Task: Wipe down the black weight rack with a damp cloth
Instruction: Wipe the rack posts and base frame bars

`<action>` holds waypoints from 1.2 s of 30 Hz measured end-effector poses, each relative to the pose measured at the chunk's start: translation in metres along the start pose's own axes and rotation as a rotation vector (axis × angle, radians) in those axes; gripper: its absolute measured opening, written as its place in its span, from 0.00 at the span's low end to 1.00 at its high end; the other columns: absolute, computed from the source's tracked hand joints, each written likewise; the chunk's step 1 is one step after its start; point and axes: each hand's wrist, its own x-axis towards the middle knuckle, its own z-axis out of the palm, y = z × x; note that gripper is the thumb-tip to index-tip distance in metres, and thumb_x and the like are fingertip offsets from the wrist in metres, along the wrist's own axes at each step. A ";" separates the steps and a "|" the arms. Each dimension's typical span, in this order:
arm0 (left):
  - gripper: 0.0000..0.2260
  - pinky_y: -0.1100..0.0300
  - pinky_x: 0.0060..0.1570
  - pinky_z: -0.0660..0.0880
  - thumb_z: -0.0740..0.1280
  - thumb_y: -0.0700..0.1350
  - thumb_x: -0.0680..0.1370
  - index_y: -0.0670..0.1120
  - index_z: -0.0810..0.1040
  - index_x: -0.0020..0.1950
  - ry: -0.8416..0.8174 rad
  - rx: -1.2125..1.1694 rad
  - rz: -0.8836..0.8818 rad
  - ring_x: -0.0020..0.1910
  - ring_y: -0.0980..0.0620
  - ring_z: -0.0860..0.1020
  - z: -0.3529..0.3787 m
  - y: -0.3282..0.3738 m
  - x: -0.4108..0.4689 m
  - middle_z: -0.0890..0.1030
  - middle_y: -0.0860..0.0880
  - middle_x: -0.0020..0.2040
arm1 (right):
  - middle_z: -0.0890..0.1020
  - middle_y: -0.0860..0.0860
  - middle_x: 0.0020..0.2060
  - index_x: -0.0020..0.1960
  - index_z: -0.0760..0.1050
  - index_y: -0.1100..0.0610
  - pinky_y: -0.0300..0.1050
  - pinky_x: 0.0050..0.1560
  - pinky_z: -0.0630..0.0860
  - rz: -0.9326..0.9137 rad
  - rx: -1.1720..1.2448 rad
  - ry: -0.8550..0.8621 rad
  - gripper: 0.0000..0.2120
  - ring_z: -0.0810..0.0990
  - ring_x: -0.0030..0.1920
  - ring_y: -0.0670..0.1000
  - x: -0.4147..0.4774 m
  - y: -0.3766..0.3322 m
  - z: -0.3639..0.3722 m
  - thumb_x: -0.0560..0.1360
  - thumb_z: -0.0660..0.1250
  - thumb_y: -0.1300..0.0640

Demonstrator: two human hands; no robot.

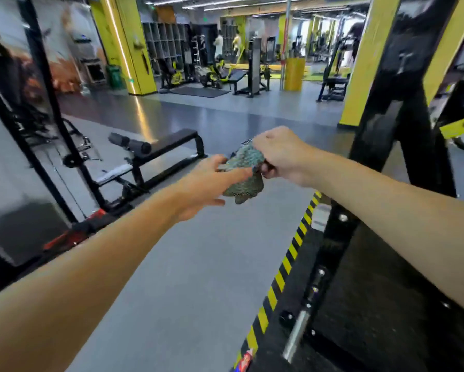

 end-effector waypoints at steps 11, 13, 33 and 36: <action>0.08 0.59 0.28 0.79 0.67 0.42 0.81 0.44 0.73 0.58 0.027 -0.019 0.227 0.34 0.56 0.83 -0.145 0.008 0.194 0.80 0.46 0.44 | 0.74 0.54 0.35 0.43 0.77 0.57 0.42 0.33 0.68 -0.080 -0.094 0.086 0.13 0.72 0.35 0.52 0.221 -0.043 0.031 0.81 0.63 0.51; 0.09 0.58 0.29 0.79 0.64 0.43 0.83 0.48 0.72 0.63 0.054 -0.008 0.271 0.39 0.53 0.83 -0.160 0.011 0.249 0.79 0.45 0.49 | 0.79 0.56 0.41 0.46 0.78 0.58 0.46 0.42 0.76 -0.060 0.045 0.010 0.14 0.77 0.42 0.53 0.268 -0.042 0.022 0.81 0.63 0.49; 0.08 0.42 0.51 0.81 0.66 0.47 0.82 0.45 0.69 0.47 -0.100 0.038 0.364 0.49 0.44 0.82 -0.199 0.137 0.932 0.81 0.38 0.54 | 0.81 0.58 0.52 0.56 0.71 0.55 0.52 0.42 0.83 -0.225 0.249 0.420 0.09 0.84 0.48 0.57 0.889 0.005 -0.169 0.79 0.68 0.61; 0.08 0.50 0.49 0.80 0.66 0.49 0.81 0.46 0.71 0.52 -0.141 0.096 0.504 0.44 0.49 0.78 -0.175 0.165 1.050 0.80 0.42 0.53 | 0.84 0.58 0.52 0.62 0.72 0.56 0.60 0.49 0.82 -0.238 0.265 0.529 0.17 0.85 0.49 0.58 0.972 0.023 -0.231 0.77 0.71 0.55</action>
